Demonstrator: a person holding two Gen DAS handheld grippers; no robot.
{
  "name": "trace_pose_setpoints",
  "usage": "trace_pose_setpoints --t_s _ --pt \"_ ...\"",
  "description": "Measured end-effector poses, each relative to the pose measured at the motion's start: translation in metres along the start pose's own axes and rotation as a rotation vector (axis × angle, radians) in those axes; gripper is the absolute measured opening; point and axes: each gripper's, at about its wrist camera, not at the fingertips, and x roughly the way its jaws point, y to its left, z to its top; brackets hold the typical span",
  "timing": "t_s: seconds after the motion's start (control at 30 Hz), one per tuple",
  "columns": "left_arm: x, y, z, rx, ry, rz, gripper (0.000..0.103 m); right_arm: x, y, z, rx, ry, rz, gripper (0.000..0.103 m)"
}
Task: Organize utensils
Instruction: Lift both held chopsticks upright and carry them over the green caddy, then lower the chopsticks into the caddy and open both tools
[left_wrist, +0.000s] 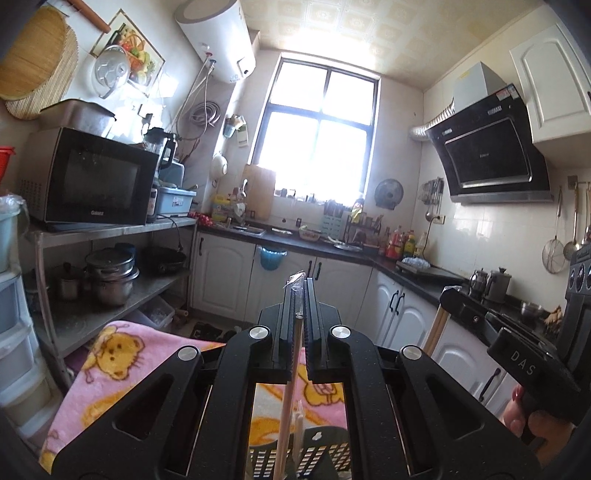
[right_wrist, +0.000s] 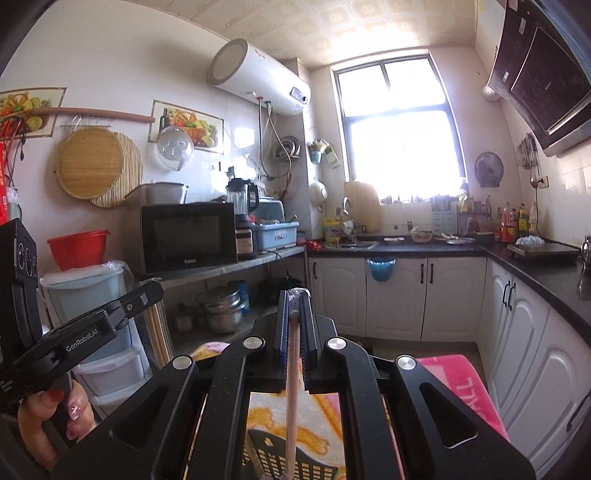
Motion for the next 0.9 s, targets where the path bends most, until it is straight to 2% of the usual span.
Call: trace_pose_setpoints --t_s 0.43,0.9 --pt "0.021 0.0 -0.049 0.015 0.114 -0.002 0.002 0.019 0.001 -0.043 -0.006 0.077 0.004 0.006" --pt "0.025 0.007 -0.073 0.011 0.197 0.007 0.002 0.018 0.005 -0.064 -0.009 0.163 0.013 0.006"
